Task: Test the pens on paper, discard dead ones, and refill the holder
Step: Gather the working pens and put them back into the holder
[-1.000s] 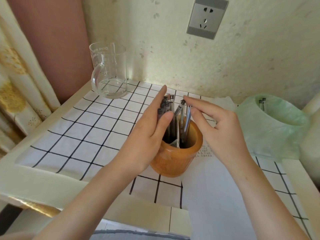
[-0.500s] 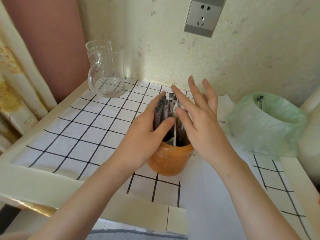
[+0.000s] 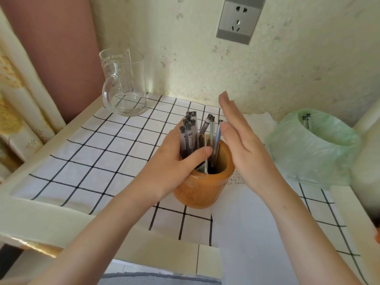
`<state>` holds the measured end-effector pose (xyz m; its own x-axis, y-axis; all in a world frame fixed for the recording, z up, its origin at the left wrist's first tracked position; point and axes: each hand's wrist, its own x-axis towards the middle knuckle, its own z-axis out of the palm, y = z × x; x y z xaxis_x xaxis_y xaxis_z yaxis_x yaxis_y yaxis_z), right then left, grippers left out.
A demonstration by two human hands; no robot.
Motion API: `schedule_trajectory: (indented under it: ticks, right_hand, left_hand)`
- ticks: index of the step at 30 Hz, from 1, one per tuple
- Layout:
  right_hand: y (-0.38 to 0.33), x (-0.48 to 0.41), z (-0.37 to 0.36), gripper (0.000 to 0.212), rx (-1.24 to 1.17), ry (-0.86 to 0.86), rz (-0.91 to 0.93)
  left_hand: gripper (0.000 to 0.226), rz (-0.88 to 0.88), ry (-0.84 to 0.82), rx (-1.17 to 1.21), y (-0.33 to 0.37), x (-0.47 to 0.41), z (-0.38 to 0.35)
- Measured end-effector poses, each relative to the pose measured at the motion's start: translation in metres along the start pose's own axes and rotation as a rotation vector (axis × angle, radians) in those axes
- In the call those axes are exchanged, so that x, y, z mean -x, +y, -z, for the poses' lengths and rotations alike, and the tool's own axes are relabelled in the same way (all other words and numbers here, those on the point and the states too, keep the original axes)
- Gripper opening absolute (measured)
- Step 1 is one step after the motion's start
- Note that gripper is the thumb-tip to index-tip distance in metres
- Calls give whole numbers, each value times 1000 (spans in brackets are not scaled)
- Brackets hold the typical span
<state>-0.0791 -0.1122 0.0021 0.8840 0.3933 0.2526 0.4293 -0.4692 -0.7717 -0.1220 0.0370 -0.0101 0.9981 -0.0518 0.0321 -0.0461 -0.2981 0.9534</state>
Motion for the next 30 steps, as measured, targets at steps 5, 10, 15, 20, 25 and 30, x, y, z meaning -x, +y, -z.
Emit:
schedule_trajectory:
  ticks: [5,10,15,20,25,30]
  right_hand:
    - [-5,12,4,66,-74,-102,-132]
    - [16,5,15,106,-304,-271,-235]
    - [19,29,16,120,-191,-426,-249]
    - [25,28,7,111,-145,-260,-239]
    - [28,27,22,101,-185,-78,-209]
    - [36,21,40,91,-304,189,-242]
  left_hand:
    - [85,84,-183,2,-7,-2,16]
    - [115,136,-381,-220,-25,-1,37]
    - [79,108,-286,-247,-34,-2,27]
    - [84,109,-220,-160,-39,-8,23]
    - [84,41,-85,-2,-28,-15,5]
    - [80,86,50,-360,-22,-8,-23]
